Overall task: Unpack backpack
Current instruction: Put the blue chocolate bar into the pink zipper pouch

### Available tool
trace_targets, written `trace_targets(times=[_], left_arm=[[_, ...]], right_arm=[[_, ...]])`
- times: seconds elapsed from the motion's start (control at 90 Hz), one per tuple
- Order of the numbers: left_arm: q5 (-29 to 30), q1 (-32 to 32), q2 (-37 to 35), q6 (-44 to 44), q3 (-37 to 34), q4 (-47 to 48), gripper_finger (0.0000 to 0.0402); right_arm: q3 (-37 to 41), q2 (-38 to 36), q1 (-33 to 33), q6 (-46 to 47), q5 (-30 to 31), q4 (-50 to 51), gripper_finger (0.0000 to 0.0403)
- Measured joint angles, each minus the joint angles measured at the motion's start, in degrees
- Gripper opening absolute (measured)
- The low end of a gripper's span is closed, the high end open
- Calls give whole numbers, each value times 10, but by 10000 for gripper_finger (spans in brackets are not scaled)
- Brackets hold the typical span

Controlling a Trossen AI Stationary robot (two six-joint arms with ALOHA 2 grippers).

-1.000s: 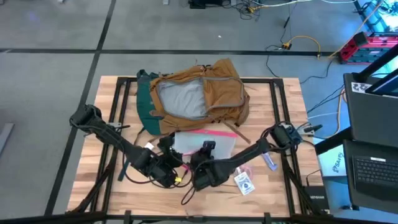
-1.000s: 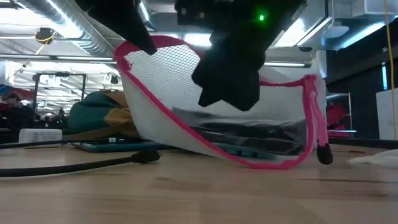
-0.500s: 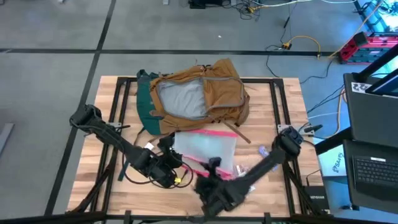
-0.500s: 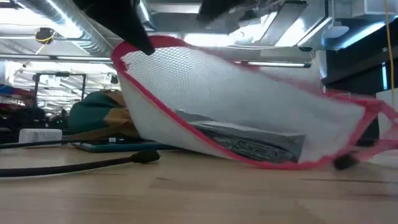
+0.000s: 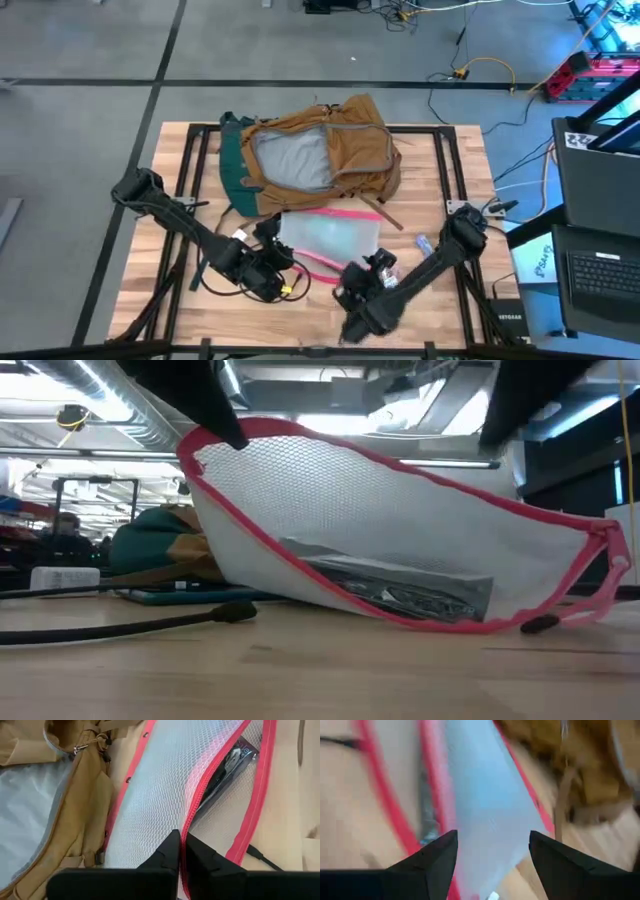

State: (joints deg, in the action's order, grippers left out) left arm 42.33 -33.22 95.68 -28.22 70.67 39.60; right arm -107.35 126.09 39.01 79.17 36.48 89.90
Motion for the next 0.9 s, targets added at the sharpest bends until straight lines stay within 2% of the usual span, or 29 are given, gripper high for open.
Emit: trace_targets(times=[0.211,0.378,0.522,0.656,0.9], left_arm=[[0,-4,0,1,0,1,0],[1,-6,0,-7,0,11,0],[0,-6,0,-36,0,55,0],[-11,-6,0,-61,0,85,0],[-15,-10,0,-62,0,85,0]], right_arm=[[107,0,-70,50,-97,2,230],[165,0,-128,55,-101,-2,230],[184,0,-170,45,-116,-2,230],[185,0,-201,13,-189,1,230],[185,0,-229,-74,-367,3,230]])
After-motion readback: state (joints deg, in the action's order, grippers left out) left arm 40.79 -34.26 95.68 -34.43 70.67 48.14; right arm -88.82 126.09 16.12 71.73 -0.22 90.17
